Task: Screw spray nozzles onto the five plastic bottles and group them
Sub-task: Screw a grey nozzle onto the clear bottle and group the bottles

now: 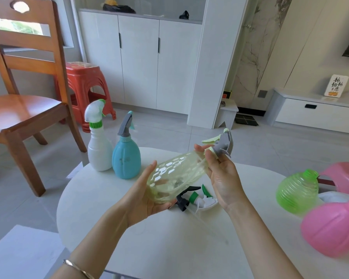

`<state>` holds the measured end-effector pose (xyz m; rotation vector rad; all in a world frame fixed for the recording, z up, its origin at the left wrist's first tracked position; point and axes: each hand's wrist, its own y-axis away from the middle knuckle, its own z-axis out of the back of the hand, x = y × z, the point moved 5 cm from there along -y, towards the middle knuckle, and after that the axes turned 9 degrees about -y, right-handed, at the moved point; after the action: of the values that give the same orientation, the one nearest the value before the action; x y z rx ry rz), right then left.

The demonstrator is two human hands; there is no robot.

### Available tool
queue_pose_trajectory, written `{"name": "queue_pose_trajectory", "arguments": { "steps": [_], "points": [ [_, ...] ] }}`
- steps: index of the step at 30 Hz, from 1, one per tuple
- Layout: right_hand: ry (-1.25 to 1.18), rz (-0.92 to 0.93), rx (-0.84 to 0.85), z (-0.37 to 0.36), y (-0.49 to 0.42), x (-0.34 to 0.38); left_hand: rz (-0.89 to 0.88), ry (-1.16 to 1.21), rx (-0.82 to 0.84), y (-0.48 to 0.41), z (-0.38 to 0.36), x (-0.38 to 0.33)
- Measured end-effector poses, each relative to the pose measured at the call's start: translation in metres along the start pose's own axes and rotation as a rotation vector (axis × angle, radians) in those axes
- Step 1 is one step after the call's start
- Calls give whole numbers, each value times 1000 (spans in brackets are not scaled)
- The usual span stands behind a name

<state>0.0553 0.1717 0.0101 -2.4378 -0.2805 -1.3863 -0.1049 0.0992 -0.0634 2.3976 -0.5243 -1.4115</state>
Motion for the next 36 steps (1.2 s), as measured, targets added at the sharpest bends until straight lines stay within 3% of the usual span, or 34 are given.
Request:
{"name": "queue_pose_trajectory", "arguments": {
  "steps": [10, 15, 17, 19, 22, 25, 31, 36],
  "points": [
    [-40, 74, -108, -6, 2, 8, -247, -103, -44, 8, -9, -14],
    [40, 142, -117, -20, 9, 15, -247, -287, -72, 20, 0, -22],
    [76, 150, -118, -32, 10, 14, -302, -444, -185, 27, 10, -27],
    [115, 164, -92, -46, 6, 12, -475, -609, -347, 39, 23, -37],
    [216, 219, -6, -82, -4, 9, -740, -861, -452, 61, 33, -51],
    [303, 230, 92, -127, -12, 0, -861, -1081, -596, 76, 48, -58],
    [524, 30, 272, -189, -20, -53, -851, -841, -659, 87, 111, -72],
    [617, -66, 358, -208, -25, -106, -823, -877, -677, 96, 160, -74]
  ]
}}
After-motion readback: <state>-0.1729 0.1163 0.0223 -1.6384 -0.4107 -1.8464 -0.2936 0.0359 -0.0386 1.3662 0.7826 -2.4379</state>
